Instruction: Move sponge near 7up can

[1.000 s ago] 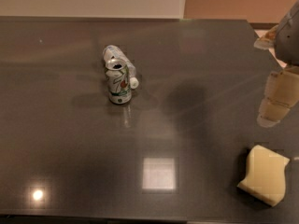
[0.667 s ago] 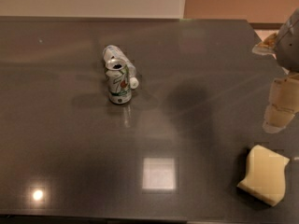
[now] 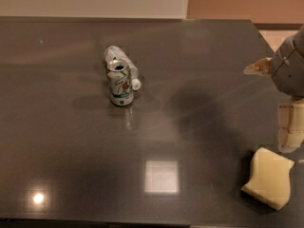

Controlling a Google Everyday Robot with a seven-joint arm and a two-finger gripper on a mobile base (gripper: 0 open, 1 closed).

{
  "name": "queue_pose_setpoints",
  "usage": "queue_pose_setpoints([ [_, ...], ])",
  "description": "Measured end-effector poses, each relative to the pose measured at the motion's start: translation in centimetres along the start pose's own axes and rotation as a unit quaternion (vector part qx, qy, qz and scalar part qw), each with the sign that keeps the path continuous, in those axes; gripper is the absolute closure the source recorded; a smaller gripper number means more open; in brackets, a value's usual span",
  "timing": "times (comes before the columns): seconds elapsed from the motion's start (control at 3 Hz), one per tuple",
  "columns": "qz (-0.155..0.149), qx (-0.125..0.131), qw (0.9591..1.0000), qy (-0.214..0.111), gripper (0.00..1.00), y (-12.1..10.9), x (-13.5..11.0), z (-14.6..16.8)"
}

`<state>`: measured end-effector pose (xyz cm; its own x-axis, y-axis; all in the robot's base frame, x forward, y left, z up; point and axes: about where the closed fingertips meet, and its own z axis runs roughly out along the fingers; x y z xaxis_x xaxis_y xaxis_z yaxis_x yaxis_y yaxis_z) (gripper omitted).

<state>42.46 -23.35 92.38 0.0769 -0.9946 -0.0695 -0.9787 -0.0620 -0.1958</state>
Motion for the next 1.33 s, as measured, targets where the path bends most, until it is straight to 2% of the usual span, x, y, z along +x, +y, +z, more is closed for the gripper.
queue_pose_setpoints([
  [0.33, -0.069, -0.03, 0.9971, 0.011, 0.0, 1.4, 0.1, 2.0],
  [0.67, -0.116, -0.058, 0.9915, 0.004, 0.0, 3.2, 0.5, 3.3],
  [1.0, -0.15, -0.072, 0.9859, -0.011, 0.0, 4.9, 1.2, 4.3],
  [1.33, -0.169, -0.079, 0.9821, -0.029, 0.0, 6.4, 2.0, 5.3],
])
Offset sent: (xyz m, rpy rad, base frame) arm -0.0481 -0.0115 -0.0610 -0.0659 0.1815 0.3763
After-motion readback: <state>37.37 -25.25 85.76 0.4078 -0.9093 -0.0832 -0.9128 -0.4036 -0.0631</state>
